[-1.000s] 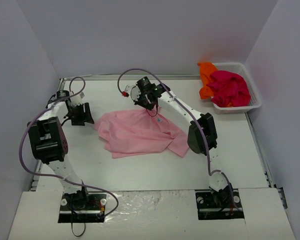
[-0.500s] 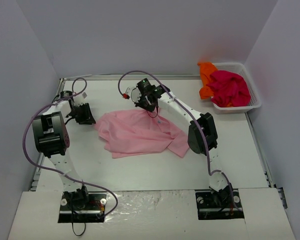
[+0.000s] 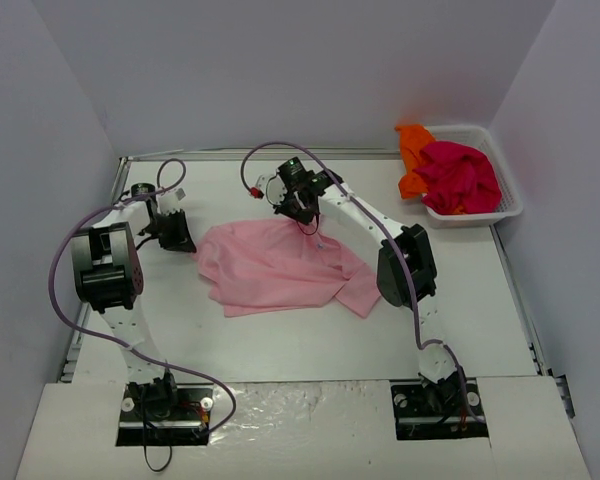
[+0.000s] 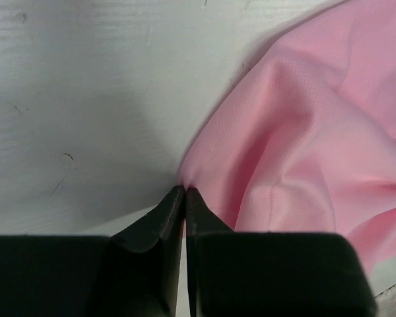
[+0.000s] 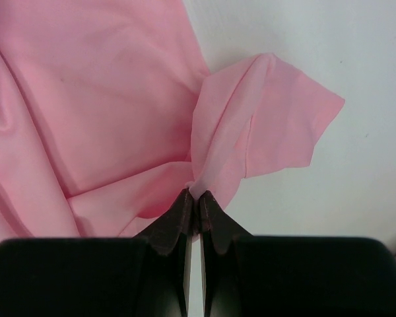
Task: Fold and stack the t-shirts
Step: Flatten out the tshirt
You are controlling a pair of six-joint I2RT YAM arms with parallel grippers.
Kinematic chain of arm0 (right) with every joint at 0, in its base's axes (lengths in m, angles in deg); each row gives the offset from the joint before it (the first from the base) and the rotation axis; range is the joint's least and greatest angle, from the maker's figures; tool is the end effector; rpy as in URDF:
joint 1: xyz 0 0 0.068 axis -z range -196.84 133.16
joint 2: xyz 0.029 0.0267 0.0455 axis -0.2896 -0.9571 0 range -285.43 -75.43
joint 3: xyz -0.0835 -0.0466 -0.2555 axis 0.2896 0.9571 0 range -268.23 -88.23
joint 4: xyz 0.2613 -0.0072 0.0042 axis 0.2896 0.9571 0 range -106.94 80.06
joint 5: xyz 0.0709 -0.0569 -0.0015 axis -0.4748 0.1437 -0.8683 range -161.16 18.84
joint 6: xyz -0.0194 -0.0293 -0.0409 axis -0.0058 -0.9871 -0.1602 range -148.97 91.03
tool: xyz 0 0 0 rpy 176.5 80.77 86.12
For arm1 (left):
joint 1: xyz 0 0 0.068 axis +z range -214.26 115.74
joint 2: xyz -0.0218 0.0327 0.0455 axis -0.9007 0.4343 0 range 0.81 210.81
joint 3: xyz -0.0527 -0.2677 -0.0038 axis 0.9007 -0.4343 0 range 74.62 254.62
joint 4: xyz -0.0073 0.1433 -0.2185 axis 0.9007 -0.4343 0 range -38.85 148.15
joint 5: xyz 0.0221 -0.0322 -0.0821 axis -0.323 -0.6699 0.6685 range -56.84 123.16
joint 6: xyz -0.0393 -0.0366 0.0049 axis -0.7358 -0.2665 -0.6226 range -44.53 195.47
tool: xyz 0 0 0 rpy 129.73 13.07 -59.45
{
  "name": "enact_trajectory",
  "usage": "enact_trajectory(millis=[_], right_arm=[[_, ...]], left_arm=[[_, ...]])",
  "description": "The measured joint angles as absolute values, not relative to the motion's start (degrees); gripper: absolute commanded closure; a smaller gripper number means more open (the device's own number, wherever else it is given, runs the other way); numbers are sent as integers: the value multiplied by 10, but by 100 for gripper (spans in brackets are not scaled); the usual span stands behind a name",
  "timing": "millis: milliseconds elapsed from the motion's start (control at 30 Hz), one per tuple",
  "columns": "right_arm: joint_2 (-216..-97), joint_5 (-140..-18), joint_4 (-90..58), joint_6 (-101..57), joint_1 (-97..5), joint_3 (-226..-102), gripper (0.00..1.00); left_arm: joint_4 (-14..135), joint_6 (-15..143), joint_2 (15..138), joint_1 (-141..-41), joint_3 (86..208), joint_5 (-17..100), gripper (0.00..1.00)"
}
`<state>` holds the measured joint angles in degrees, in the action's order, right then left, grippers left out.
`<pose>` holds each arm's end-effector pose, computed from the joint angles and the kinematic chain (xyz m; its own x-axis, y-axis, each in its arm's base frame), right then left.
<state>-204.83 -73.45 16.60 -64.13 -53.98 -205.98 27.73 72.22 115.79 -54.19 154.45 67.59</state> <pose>0.4111 0.3133 0.2491 -0.1019 -0.7991 -0.5925 -0.8373 0.3906 -0.3827 0.4062 0.0517 0.1667 -0.8998 -0.2073 -0.3839 0.0351 0.8426 -0.5374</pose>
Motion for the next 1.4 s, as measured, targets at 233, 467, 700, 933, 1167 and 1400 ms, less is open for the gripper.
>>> enact_trajectory(millis=[233,467,700,933,1167,1400], right_arm=[[-2048,-734,166,-641,-532,-2056,100],[-2049,-730,169,-634,-520,-2064,100],[-2049,-715,171,-615,-456,-2168,100],[-1978,-683,173,-606,-398,-2194,100],[-1745,-682,156,-587,-395,-2055,100],[-1493,-719,137,-573,-398,-1846,100]], left_arm=[[265,738,1158,-544,1545,670,98],[249,741,1156,-549,1558,648,98],[195,743,1152,-548,1704,625,98],[145,740,1074,-528,1833,634,98],[108,758,872,-517,1778,635,98],[61,801,705,-518,1678,645,98]])
